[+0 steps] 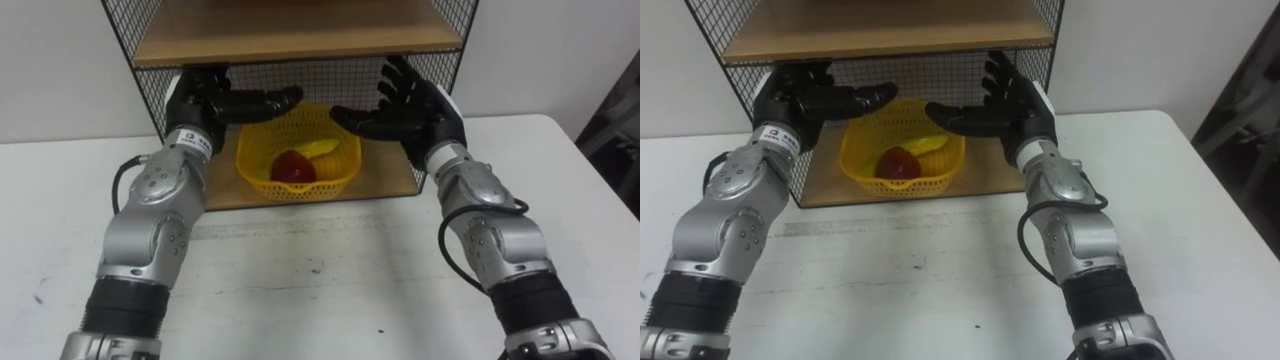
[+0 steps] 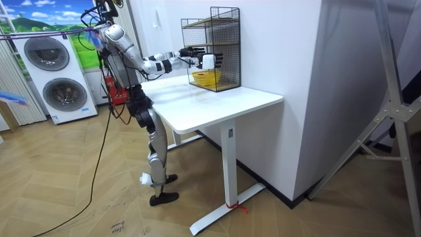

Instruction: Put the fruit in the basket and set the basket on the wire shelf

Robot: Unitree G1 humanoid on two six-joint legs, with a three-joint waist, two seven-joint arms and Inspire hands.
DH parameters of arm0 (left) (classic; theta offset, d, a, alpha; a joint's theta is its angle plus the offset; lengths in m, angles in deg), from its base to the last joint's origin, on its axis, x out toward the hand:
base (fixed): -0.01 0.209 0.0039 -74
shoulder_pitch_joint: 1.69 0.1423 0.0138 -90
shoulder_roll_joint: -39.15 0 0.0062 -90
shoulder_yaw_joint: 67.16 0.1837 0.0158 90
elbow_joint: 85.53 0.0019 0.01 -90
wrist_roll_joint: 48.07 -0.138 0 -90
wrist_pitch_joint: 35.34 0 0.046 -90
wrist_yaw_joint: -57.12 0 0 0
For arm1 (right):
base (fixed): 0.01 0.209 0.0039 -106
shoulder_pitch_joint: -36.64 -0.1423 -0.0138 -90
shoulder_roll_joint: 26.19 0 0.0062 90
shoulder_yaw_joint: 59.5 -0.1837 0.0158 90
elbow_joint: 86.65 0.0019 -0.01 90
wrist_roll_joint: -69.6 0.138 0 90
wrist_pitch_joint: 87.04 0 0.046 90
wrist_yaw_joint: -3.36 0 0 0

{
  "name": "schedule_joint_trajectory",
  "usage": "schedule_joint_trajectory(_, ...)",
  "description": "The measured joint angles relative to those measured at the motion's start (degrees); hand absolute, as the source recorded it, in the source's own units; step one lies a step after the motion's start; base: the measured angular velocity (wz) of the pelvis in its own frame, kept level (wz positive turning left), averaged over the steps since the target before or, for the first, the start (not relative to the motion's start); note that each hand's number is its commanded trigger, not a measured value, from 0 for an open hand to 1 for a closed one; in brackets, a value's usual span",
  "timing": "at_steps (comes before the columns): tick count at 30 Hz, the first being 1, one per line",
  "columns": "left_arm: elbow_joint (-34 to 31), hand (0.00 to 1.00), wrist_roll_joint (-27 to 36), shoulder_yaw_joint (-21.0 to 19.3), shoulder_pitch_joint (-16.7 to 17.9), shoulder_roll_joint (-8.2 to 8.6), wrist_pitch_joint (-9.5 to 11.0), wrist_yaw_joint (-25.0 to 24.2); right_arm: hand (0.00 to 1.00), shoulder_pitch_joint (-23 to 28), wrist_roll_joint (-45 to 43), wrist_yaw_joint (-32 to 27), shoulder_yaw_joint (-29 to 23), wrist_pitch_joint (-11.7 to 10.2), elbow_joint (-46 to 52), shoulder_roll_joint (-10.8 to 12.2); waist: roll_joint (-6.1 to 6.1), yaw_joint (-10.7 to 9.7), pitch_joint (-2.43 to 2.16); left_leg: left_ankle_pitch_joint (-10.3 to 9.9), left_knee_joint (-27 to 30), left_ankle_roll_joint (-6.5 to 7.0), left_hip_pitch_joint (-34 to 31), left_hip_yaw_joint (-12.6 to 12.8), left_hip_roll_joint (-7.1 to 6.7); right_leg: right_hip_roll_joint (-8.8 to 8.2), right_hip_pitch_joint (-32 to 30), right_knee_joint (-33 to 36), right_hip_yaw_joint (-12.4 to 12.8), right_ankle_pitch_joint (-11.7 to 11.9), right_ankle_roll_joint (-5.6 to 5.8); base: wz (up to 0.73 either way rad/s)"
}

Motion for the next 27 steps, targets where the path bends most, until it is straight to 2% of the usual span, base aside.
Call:
schedule_joint_trajectory(8,-0.3,0.0,-1.3,-0.5,0.7,0.05,0.1,-1.9,0.0,3.6,-6.0,1.6,0.0,0.0,4.5,-1.0,-0.03,0.3,-0.02,0.0,0.0,-0.01,0.2,0.0,0.0,0.0,0.3,0.1,0.2,0.0,-0.01,0.0)
schedule_joint_trajectory(12,-4.3,0.0,-2.8,-0.4,6.4,0.05,0.9,-3.3,0.0,9.4,-6.9,2.6,0.0,0.0,12.5,-1.5,-0.17,-0.2,-0.09,0.0,-0.1,-0.02,0.8,0.1,0.01,-0.05,0.6,0.1,0.2,-0.1,0.0,0.0)
schedule_joint_trajectory(14,-4.6,0.0,-2.9,-0.4,9.8,0.04,1.0,-4.3,0.0,11.5,-7.5,2.7,-0.1,0.0,14.3,-1.9,-0.74,-0.4,-0.48,0.0,-0.5,-0.04,1.2,0.0,0.02,-0.07,1.0,0.2,0.2,-0.3,-0.02,0.0)
schedule_joint_trajectory(17,-4.6,0.0,-2.8,-0.4,12.8,-0.08,1.0,-4.4,0.0,13.7,-8.1,3.4,-1.3,0.0,16.0,-2.1,-1.58,-0.8,-1.0,0.0,-0.9,-0.07,1.4,0.0,0.01,-0.05,1.1,0.1,0.2,-0.4,0.02,0.0)
schedule_joint_trajectory(23,-4.6,0.0,-2.1,-0.5,14.3,-0.37,1.4,-5.1,0.0,15.2,-8.0,4.3,-2.3,0.0,16.3,-2.5,-1.92,-0.8,-0.84,0.0,-1.0,-0.05,1.2,0.0,-0.04,-0.06,0.9,0.0,0.1,-0.4,0.01,0.0)
schedule_joint_trajectory(27,-4.7,0.0,-2.0,-0.5,16.1,-0.38,3.6,-5.3,0.0,16.1,-7.9,4.4,-2.6,0.0,19.3,-4.0,-2.05,-0.7,-0.75,0.1,-1.4,-0.11,1.0,0.2,-0.03,0.05,0.4,-0.1,0.8,-0.3,0.04,-0.03)
